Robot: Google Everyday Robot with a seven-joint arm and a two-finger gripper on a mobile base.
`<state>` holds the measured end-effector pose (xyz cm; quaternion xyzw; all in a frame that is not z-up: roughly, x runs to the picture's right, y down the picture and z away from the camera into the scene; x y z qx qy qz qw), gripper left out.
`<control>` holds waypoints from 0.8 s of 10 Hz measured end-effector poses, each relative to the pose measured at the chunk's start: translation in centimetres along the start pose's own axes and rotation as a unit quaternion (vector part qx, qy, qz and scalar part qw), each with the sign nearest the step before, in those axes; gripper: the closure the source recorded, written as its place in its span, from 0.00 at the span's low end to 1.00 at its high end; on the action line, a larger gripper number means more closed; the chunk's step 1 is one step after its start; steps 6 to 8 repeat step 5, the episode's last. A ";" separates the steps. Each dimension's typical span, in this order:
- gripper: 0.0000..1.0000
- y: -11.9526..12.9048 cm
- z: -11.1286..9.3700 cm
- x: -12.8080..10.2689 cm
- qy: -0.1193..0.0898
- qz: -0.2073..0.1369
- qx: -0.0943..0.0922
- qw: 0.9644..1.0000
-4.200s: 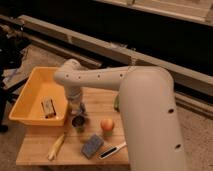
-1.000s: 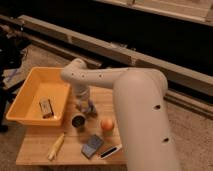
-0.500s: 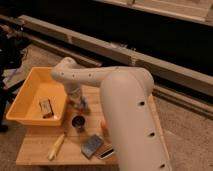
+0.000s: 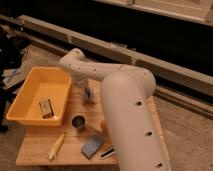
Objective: Wipe table surface with towel
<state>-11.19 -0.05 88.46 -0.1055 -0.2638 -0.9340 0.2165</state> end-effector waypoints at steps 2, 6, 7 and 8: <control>0.34 2.2 -0.1 -2.8 -0.001 0.028 -0.004 1.000; 0.34 3.5 -0.3 -4.6 -0.002 0.046 -0.002 0.999; 0.34 3.5 -0.3 -4.6 -0.002 0.046 -0.002 0.999; 0.34 3.5 -0.3 -4.6 -0.002 0.046 -0.002 0.999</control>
